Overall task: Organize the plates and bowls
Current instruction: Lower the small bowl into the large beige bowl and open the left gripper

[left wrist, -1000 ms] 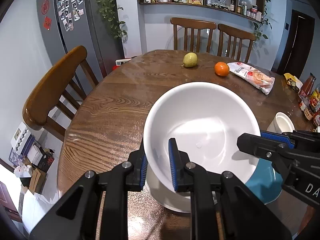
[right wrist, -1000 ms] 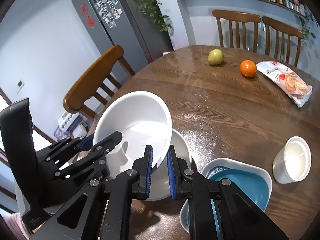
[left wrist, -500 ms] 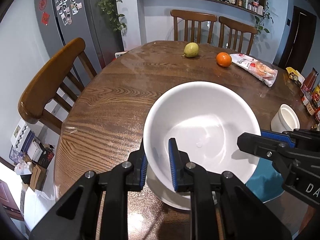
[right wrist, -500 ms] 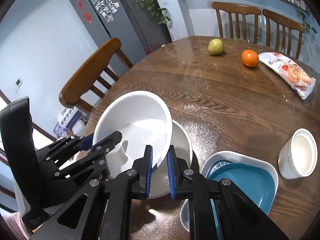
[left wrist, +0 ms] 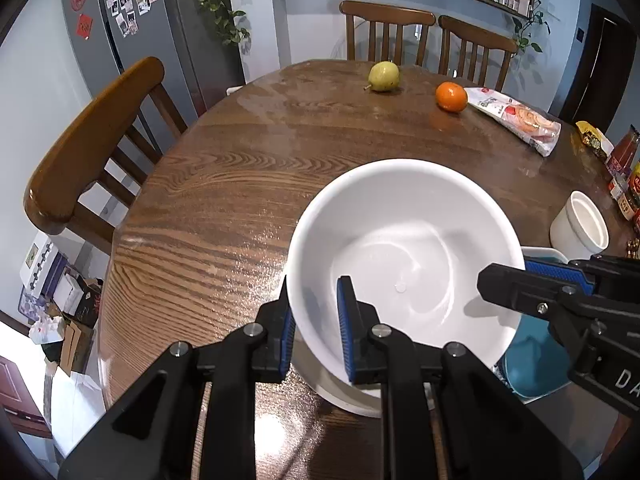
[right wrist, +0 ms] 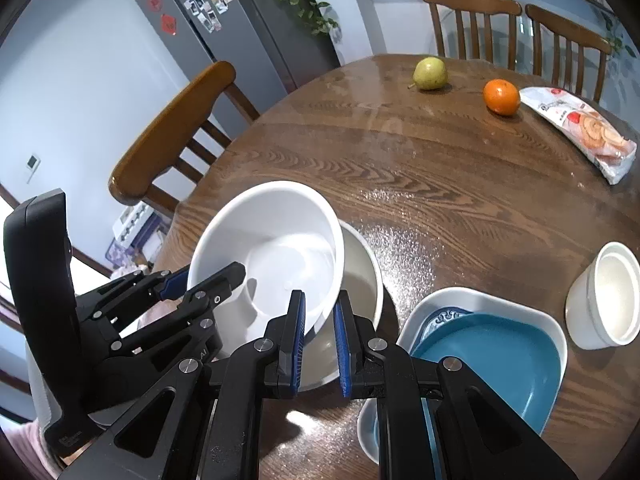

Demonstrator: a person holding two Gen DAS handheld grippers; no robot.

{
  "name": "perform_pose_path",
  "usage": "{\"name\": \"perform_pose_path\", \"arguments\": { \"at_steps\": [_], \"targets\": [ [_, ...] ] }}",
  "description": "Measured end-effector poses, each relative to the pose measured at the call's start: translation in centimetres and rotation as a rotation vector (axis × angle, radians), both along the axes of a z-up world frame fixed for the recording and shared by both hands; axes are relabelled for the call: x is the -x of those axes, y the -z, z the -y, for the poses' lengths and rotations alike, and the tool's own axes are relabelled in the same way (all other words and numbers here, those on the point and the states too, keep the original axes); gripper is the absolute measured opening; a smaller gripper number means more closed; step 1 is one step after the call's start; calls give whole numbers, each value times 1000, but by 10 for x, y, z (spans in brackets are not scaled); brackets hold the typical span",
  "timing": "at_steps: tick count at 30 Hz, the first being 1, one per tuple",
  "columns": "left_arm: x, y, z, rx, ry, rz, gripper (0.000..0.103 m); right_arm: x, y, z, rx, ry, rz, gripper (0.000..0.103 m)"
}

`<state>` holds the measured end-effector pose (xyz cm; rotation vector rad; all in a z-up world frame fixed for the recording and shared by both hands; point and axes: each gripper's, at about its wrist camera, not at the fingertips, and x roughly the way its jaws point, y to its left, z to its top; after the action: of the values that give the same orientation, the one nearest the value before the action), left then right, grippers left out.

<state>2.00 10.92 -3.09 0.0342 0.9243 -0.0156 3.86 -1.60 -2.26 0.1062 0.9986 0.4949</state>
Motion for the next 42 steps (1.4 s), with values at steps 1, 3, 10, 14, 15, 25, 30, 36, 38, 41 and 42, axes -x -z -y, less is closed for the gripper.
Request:
{"name": "perform_pose_path", "arguments": {
  "at_steps": [1,3,10,14,15,25,30,36,38,41,42],
  "targets": [
    [-1,2,0,1,0,-7,17,-1,2,0,0,-1,-6,16],
    [-1,6,-1,2,-1,-21,17,-2,5,0,3,-2,-16,16],
    [-5,16,-1,-1,-5,-57,17,-5,14,-4,15,-7,-44,16],
    [-7,19,1,-5,-2,-64,17,-8,20,-4,20,-4,-62,16],
    [-7,20,1,-6,-1,-66,17,-8,21,-3,21,-4,-65,16],
    [-11,24,3,-24,8,-79,17,-12,26,-3,29,1,-89,16],
    [-12,24,3,-38,13,-78,17,-12,27,-6,43,0,-87,16],
    [-12,25,5,-54,21,-76,17,-14,27,-7,53,3,-85,16],
    [-13,25,6,-55,22,-77,17,-14,27,-6,59,4,-80,16],
    [-13,26,6,-60,24,-79,17,-13,26,-5,65,4,-76,16],
    [-13,26,7,-63,26,-80,17,-13,26,-6,67,5,-74,16]
  ]
}}
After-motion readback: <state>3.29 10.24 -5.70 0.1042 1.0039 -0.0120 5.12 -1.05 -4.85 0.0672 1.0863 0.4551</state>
